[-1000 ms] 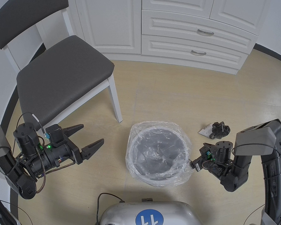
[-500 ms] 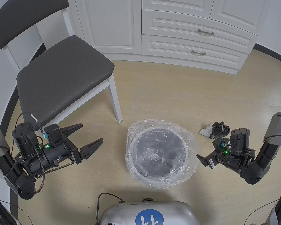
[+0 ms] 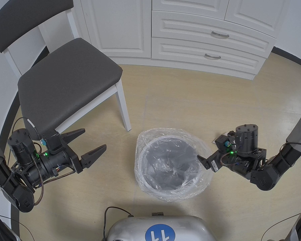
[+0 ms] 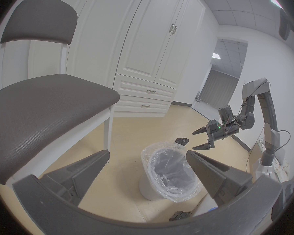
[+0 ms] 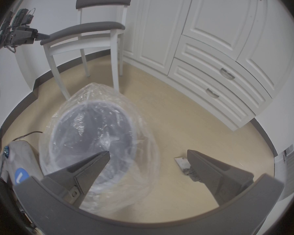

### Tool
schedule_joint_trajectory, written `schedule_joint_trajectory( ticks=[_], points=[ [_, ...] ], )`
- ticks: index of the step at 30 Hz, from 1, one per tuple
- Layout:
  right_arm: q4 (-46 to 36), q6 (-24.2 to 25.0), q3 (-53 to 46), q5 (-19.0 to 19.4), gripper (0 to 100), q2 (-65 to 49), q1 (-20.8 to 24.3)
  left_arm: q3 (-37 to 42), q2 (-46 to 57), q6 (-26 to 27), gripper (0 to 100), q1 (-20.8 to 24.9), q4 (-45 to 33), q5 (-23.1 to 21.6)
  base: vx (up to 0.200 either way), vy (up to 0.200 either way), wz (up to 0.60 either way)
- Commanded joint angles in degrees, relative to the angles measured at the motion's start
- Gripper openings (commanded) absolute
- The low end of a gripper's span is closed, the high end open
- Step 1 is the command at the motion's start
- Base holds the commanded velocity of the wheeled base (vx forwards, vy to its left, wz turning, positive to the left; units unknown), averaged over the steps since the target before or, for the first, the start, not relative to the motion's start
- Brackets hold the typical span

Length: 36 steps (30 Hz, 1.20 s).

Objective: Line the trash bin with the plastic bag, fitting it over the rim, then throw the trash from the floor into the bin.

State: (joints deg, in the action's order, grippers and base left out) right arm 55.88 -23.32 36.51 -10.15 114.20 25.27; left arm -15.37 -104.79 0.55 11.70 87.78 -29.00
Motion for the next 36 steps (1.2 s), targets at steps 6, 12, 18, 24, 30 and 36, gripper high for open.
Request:
schedule_joint_trajectory(
  ticks=[6,12,18,24,30,36],
  points=[
    [-29.5,7.4,20.7,-17.7,100,0.2,16.9,0.2,1.1,0.1,100,-6.0,0.1,-7.8,0.000,0.000,0.00],
    [-34.3,6.8,19.8,-18.3,100,3.0,18.2,0.3,1.6,0.1,100,-6.9,0.1,-9.8,0.000,0.000,0.00],
    [-35.1,6.3,15.9,-18.3,100,4.3,17.9,0.2,1.6,0.0,100,-7.3,0.1,-9.8,0.000,0.000,0.00],
    [-34.9,3.5,10.6,-18.3,100,3.7,16.4,0.1,1.6,0.0,100,-7.5,0.1,-9.9,0.000,0.000,0.00],
    [-34.5,4.1,7.0,-18.1,100,4.1,15.6,0.1,1.6,0.0,100,-7.6,0.1,-9.9,0.000,0.000,0.00],
    [-34.2,4.6,5.4,-17.5,100,5.8,15.6,0.2,1.6,0.0,100,-7.7,0.1,-9.9,0.000,0.000,0.00]
  ],
)
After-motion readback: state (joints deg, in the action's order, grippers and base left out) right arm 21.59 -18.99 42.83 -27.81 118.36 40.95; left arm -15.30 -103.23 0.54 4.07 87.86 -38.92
